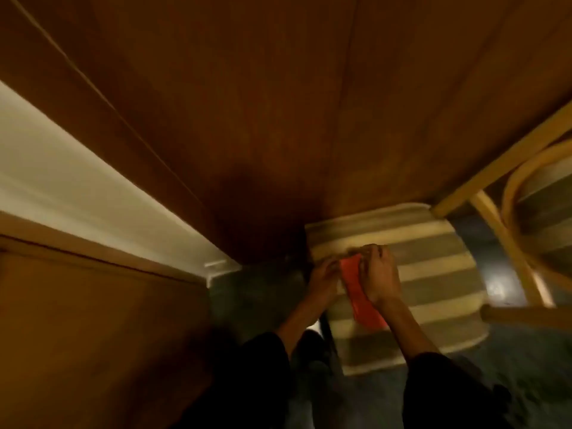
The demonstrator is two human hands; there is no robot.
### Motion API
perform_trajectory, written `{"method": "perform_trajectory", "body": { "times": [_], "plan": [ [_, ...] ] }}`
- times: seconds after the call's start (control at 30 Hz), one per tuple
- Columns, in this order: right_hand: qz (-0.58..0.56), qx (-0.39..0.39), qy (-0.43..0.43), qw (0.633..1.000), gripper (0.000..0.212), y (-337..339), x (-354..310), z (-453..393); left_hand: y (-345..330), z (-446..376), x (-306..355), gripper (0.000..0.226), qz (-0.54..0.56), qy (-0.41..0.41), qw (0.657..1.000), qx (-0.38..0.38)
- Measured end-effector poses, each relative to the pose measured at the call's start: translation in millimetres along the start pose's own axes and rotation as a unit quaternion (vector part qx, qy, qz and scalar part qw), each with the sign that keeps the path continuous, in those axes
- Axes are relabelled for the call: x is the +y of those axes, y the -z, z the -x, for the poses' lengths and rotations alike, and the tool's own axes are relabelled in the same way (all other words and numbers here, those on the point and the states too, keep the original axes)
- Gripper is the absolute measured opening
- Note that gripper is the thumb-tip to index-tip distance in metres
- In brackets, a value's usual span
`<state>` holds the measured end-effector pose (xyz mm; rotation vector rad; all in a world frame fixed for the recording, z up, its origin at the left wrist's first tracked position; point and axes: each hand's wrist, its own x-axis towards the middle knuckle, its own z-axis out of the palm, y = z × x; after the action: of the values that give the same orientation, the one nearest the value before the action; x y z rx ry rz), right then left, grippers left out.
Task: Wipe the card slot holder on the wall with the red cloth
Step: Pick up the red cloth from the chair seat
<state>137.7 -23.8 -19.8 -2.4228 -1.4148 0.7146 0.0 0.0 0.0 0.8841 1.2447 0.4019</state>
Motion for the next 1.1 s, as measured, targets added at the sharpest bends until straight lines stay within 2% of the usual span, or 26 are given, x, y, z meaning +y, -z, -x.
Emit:
{"method": "perform_trajectory", "body": {
  "times": [0.13,0.27,0.37,0.47,0.63,0.73,0.8,0.9,0.97,1.03,1.1],
  "plan": [
    [0.004,-0.107,-0.112,0.988,0.051,-59,58,-22,-23,-42,-68,0.035,0.012,0.089,0.996,-0.005],
    [-0.046,-0.081,-0.156,0.983,0.061,-101,89,-33,-33,-69,-86,0.04,0.071,0.15,0.986,0.01],
    [-0.111,-0.07,-0.17,0.977,0.046,-114,85,-37,-28,-80,-94,0.049,0.092,0.179,0.98,0.008],
    [-0.18,-0.066,-0.14,0.971,0.028,-115,64,-23,-19,-77,-103,0.048,0.131,0.169,0.977,0.023],
    [-0.267,-0.085,-0.075,0.957,0.023,-88,-18,-4,33,-48,-67,0.031,0.094,0.048,0.99,0.095],
    [-0.339,-0.117,-0.029,0.933,0.025,-54,-97,6,86,-5,-14,0.012,0.085,-0.023,0.986,0.142],
    [-0.355,-0.126,0.022,0.926,0.024,-25,-150,13,120,28,28,0.009,0.098,-0.063,0.978,0.173],
    [-0.368,-0.135,0.143,0.909,0.028,31,-245,29,176,90,106,0.015,0.117,-0.183,0.945,0.243],
    [-0.38,-0.127,0.23,0.887,0.031,75,-312,46,211,139,166,0.039,0.135,-0.263,0.91,0.29],
    [-0.405,-0.111,0.306,0.854,0.031,118,-374,64,239,188,222,0.059,0.172,-0.335,0.873,0.31],
    [-0.434,-0.08,0.37,0.818,0.028,158,-427,83,261,236,272,0.064,0.184,-0.413,0.833,0.318]
  ]
}}
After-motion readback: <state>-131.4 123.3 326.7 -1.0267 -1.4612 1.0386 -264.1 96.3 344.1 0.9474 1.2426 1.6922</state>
